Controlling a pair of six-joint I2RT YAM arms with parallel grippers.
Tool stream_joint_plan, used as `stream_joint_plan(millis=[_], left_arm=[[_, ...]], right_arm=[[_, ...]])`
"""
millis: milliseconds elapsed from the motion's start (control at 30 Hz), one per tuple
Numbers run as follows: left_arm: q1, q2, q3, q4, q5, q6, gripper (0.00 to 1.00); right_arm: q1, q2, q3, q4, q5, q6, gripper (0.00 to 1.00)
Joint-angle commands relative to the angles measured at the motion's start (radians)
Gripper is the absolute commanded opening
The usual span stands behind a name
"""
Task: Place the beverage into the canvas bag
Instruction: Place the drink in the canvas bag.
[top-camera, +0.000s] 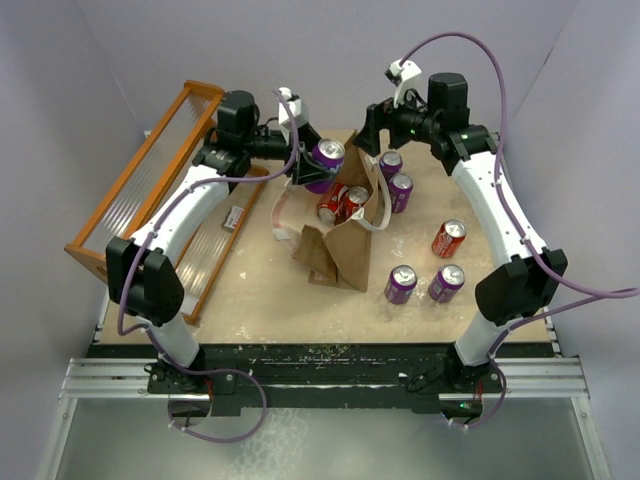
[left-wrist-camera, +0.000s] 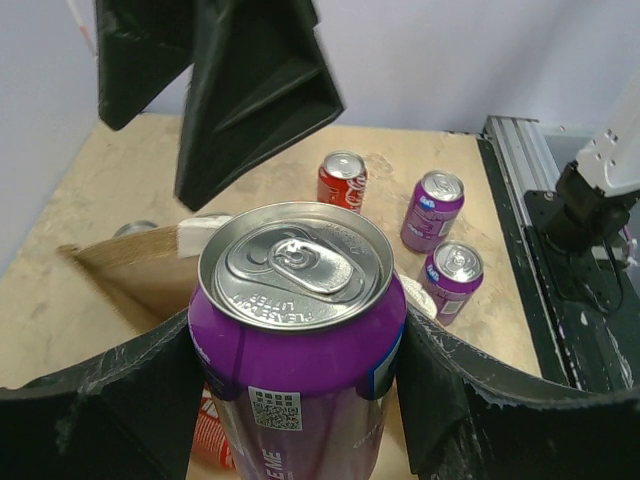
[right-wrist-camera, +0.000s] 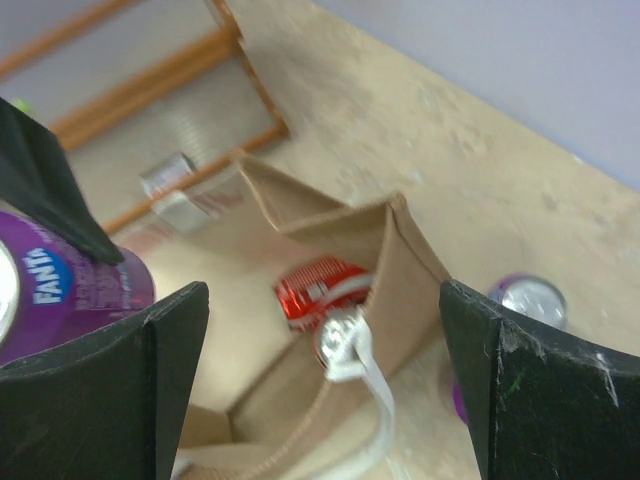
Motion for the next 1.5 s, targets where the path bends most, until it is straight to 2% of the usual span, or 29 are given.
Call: stream_joint_plan(millis=[0,167,367,567,667,800,967,1100,1267,1467], left_arm=[[-0.008,0.039,-0.008,0.131,0.064,0.084,0.0],[-0.022,0.087,-0.025,0.061,0.108,0.18,0.0],[-0.051,0.092,-0.055,-0.04,0.192,0.267,0.0],[-0.094,0.103,-0.021,-0.457,0.189,0.662,0.0],[-0.123,0.119,-0.016,-0.601,0.161,0.804,0.0],[-0.148,0.124,-0.045,-0.646,0.123,0.866,0.0],[-0.176,0.132,-0.067,-0.705,0.068,0.957,0.0],[-0.181,0.134,-0.107,-0.674,0.034,0.953,0.0],[-0.181,0.122,-0.157,-0.52,-0.024,0.89,0.0],[-0.165,0.11,-0.181,-0.117,-0.089,0.535,0.0]], right_arm=[[-0.006,0.002,0.007,-0.199,0.118,-0.185,0.97],[-0.006,0.04,0.015,-0.321,0.14,-0.27,0.91],[-0.044,0.007,-0.087,-0.367,0.185,-0.378,0.81],[-0.05,-0.039,-0.248,-0.303,0.229,-0.492,0.8],[-0.05,-0.042,-0.295,-0.282,0.24,-0.517,0.8],[-0.05,-0.053,-0.362,-0.228,0.27,-0.525,0.8],[-0.049,-0.047,-0.418,-0.14,0.323,-0.448,0.78],[-0.049,-0.036,-0.448,-0.112,0.351,-0.427,0.75],[-0.043,-0.051,-0.504,-0.087,0.354,-0.42,0.72],[-0.029,-0.136,-0.599,-0.015,0.364,-0.471,0.72]])
